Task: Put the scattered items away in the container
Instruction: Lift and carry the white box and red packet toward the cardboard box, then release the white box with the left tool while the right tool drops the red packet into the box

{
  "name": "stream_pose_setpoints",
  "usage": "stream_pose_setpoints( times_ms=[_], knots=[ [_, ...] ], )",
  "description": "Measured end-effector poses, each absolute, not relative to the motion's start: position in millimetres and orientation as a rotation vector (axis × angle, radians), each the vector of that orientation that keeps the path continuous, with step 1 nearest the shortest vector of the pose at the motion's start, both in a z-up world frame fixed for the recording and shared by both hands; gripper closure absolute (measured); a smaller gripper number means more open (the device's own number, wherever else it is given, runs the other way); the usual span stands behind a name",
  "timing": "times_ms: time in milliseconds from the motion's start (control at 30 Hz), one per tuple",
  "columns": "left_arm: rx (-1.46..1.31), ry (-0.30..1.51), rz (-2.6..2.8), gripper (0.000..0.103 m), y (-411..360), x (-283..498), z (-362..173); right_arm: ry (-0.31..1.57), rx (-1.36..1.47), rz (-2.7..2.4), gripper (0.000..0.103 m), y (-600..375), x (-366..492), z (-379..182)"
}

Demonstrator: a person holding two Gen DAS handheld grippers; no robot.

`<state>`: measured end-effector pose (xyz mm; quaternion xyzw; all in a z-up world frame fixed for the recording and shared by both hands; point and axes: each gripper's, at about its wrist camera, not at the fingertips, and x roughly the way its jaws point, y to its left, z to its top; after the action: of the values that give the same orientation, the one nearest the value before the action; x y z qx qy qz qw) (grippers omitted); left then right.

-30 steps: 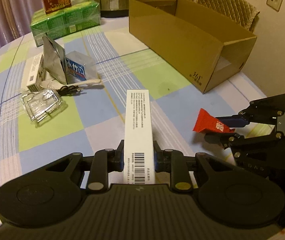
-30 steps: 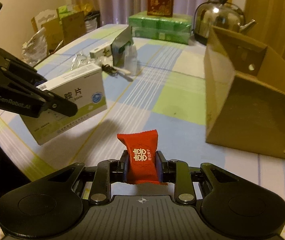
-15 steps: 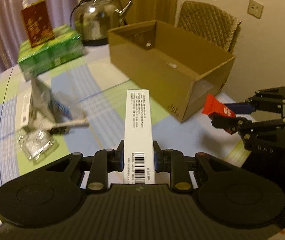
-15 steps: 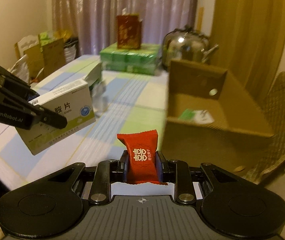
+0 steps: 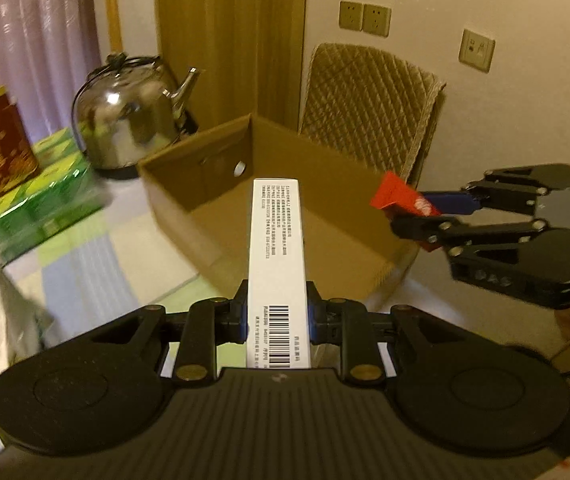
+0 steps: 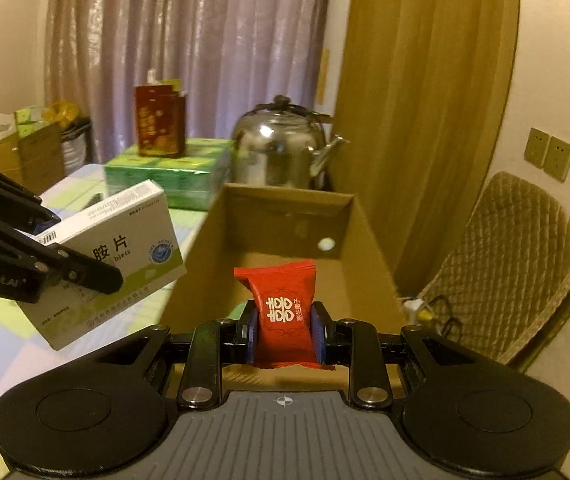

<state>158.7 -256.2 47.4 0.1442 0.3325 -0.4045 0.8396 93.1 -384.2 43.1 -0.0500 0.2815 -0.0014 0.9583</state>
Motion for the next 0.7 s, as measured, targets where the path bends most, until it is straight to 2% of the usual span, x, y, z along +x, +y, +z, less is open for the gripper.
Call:
stream_pose_setpoints(
  times_ms=[333, 700],
  knots=[
    [0.243, 0.770, -0.858, 0.082, -318.0, 203.4, 20.0, 0.631, -0.107, -0.024, 0.079, -417.7, 141.8, 23.0],
    [0.260, 0.818, -0.876, 0.082, -355.1, 220.0, -8.5, 0.666, -0.078, -0.036, 0.079, -436.8, 153.5, -0.8]
  ],
)
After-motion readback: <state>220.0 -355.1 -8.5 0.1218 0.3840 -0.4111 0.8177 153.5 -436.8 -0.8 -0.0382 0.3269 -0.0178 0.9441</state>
